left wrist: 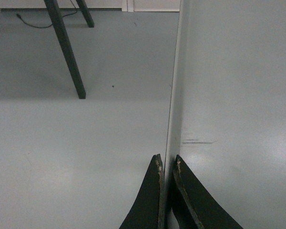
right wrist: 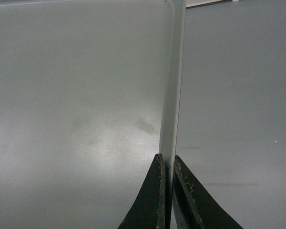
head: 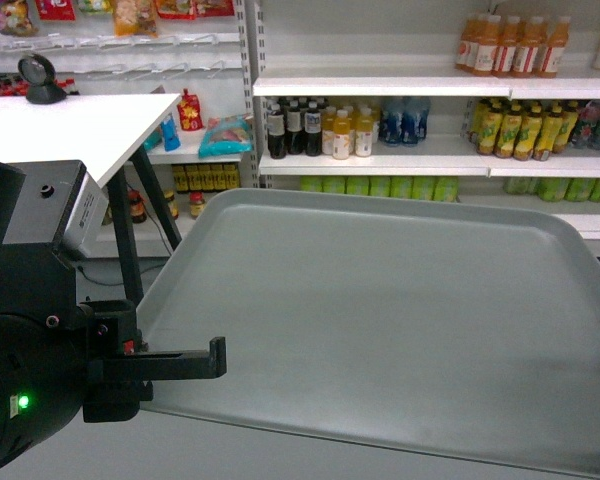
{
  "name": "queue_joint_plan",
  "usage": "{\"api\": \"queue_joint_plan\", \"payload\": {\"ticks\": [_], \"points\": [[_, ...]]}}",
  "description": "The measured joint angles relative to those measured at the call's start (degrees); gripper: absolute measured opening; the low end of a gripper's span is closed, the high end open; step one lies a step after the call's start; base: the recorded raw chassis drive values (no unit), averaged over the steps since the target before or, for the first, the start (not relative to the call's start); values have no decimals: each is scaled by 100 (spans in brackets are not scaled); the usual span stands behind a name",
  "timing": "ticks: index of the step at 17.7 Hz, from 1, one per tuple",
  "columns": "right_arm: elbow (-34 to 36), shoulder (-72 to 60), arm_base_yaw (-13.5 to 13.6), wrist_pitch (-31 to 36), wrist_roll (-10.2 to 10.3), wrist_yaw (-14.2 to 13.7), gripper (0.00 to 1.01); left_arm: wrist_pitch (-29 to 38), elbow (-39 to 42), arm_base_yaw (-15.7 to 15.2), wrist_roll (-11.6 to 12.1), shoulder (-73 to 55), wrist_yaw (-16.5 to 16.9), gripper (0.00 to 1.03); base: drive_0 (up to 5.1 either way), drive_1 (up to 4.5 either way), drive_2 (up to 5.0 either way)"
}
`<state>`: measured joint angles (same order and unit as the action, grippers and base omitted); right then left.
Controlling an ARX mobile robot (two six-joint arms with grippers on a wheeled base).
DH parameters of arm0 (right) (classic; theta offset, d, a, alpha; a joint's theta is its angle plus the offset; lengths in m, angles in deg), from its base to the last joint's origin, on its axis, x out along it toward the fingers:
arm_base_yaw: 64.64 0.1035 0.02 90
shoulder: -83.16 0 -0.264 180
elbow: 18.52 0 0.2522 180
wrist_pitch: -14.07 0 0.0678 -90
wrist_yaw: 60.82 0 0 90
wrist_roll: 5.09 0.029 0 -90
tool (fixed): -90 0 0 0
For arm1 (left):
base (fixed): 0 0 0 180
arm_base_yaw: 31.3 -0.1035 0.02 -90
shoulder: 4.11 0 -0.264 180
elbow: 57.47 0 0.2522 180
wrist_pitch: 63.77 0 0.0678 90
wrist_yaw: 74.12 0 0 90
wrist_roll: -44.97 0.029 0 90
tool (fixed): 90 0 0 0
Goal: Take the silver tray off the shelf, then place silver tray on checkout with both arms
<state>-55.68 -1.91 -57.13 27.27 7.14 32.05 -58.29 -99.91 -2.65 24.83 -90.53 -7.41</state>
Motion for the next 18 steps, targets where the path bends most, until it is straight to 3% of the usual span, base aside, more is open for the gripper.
{"api": "queue_joint_plan", "payload": {"ticks": [18], "points": [[0, 0, 0, 4, 0, 0, 3, -4, 0, 2, 0, 0, -4, 3, -497, 249, 249]]}}
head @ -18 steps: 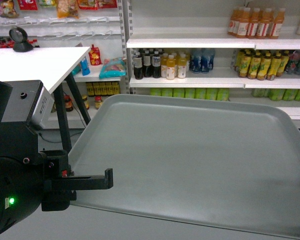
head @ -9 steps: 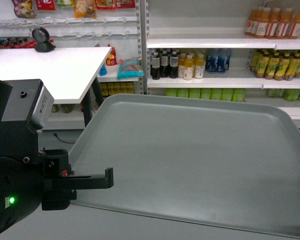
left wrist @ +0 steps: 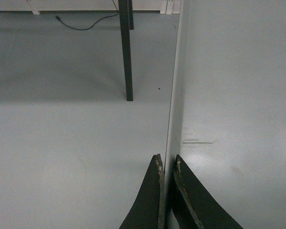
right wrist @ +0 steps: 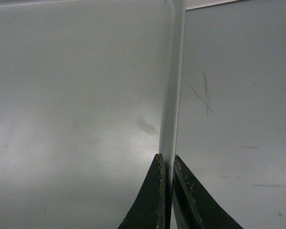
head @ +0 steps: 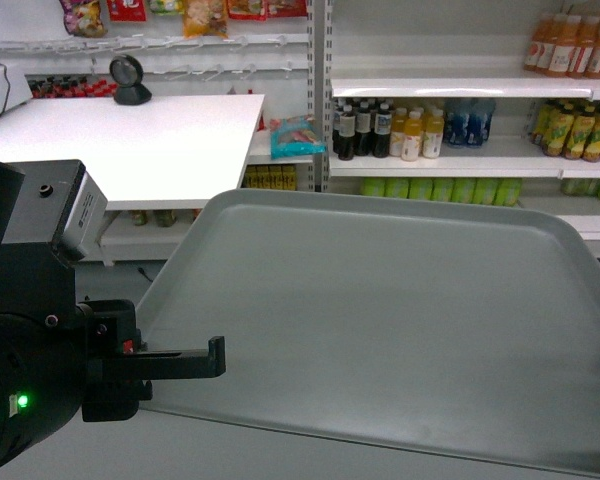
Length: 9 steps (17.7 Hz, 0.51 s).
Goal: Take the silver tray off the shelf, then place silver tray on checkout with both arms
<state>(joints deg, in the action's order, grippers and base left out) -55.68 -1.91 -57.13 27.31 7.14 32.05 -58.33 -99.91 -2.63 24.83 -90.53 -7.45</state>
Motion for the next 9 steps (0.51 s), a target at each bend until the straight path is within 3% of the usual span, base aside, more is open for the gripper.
{"api": "queue_joint_plan", "payload": {"ticks": [9], "points": [[0, 0, 0, 0, 0, -2, 3, -2, 0, 0, 0, 0, 2, 3, -493, 252, 252]]}}
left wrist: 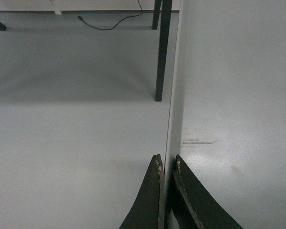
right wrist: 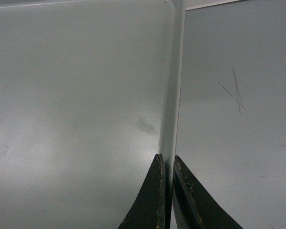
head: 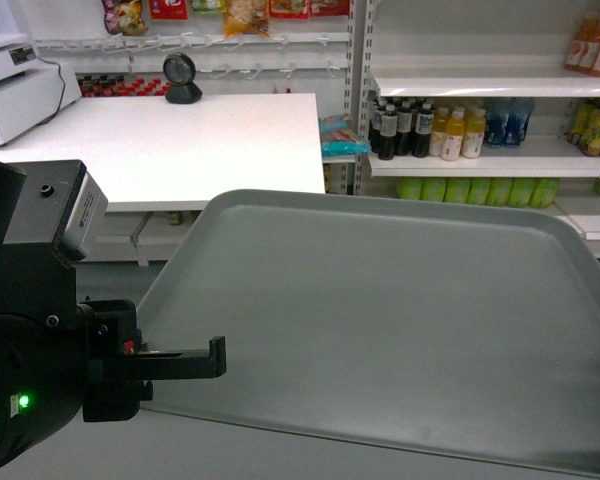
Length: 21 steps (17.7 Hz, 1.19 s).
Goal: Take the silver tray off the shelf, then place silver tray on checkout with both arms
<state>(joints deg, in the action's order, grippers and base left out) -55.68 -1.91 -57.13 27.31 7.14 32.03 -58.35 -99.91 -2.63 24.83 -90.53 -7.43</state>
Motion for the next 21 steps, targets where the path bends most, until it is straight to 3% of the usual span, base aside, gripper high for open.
{"api": "queue_joint_plan", "payload": {"ticks": [21], "points": [[0, -7, 39, 11, 2, 13, 3, -31, 0, -44, 2, 0, 0, 3, -491, 255, 255]]}}
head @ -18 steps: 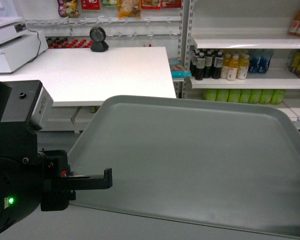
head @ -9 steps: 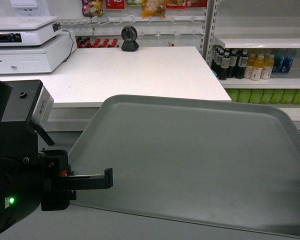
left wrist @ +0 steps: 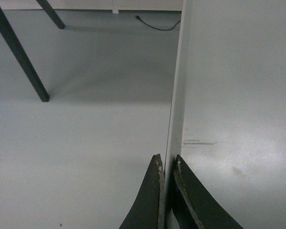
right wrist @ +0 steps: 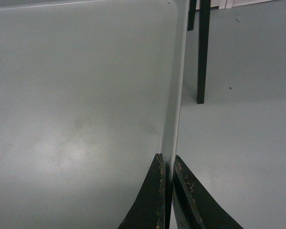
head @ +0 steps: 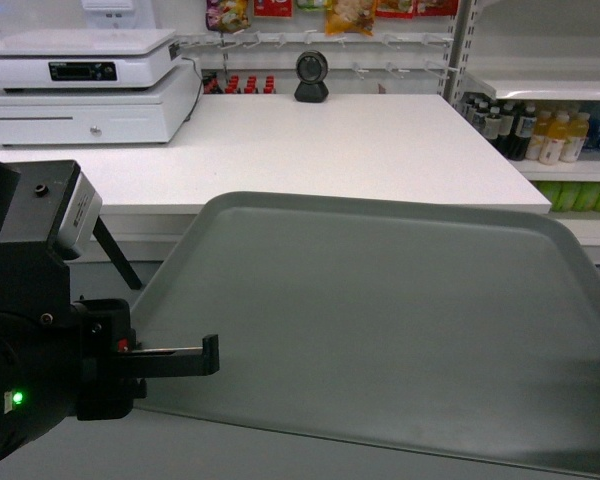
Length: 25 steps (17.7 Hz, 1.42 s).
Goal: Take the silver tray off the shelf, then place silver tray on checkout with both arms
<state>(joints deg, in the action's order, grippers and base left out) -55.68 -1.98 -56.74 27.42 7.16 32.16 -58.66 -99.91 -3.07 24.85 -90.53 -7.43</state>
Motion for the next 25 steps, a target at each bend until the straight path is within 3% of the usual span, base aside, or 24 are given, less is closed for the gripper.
{"api": "queue_joint_plan", "payload": {"ticks": [25], "points": [[2, 4, -9, 0, 7, -17, 3, 48, 4, 31, 0, 0, -13, 3, -490, 255, 255]]}}
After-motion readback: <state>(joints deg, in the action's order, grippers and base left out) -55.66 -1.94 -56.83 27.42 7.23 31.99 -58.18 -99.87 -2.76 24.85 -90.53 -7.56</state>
